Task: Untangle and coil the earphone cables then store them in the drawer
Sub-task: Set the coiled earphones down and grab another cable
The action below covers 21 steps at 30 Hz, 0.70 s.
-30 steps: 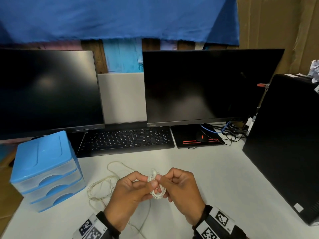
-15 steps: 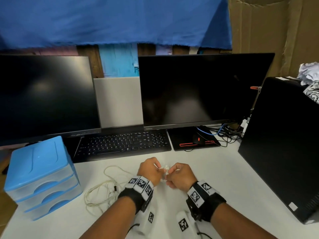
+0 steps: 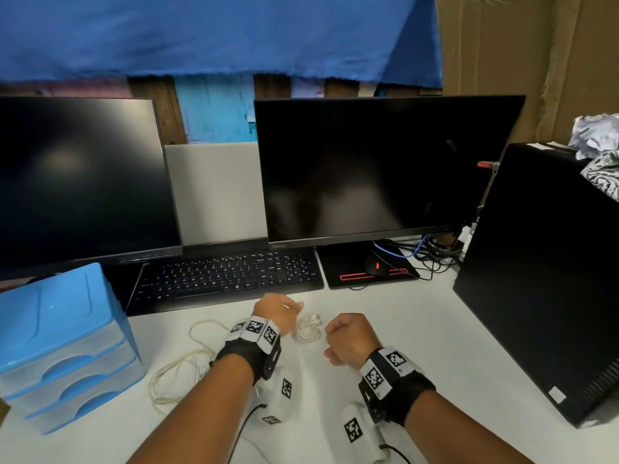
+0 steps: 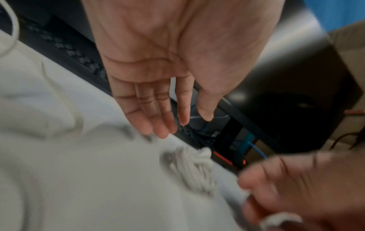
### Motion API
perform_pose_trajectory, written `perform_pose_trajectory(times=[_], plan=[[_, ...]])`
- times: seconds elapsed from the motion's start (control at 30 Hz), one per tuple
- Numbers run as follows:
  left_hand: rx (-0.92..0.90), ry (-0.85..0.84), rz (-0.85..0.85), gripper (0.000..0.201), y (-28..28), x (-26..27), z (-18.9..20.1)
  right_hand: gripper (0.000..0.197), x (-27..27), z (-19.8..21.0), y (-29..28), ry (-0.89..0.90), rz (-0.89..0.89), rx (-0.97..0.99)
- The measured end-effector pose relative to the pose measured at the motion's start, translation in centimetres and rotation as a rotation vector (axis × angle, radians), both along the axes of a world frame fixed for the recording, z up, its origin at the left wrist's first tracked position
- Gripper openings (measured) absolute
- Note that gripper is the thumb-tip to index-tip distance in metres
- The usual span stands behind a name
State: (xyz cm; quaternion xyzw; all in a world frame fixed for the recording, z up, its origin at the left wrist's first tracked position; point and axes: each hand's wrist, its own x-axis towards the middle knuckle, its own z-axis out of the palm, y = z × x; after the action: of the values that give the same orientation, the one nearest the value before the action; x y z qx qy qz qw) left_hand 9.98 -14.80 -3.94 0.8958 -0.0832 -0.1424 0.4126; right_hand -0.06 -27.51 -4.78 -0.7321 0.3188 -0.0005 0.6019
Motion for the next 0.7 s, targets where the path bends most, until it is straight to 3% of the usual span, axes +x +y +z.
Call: perform_pose_trajectory(times=[0.17,0.3,0.37,0.43,0.57,0.7], plan=[[-0.267,0.041,-0.088,0.030,5.2,-0.4,2.6,0.015,-3.3,1.5,-1.0,-0.056,0.043,0.003],[-0.092,0.089,-0.305,0.006,9.3,-5.0,1.7,0.013,-6.0,2.2,1.0,-0.031,0.238,0.026],[0.056,0.035,-0.389,0.011,10.8,-7.1,0.8,0.017,-6.9,2.4,2.8,-0.001,0.377,-0.007],[0.072,-0.029,-0.386,0.012,11.7,-8.5,0.5,0.026,-7.5,2.4,4.6,0.033,0.562,-0.100],[-0.138,-0.055,-0.327,0.007,12.9,-9.5,0.6,0.045,-8.0,2.4,7.5,0.169,0.930,-0.493],[-0.266,0.028,-0.357,0.006,13.3,-10.5,0.5,0.016,-7.7,1.7,8.3,0.159,1.015,-0.682]])
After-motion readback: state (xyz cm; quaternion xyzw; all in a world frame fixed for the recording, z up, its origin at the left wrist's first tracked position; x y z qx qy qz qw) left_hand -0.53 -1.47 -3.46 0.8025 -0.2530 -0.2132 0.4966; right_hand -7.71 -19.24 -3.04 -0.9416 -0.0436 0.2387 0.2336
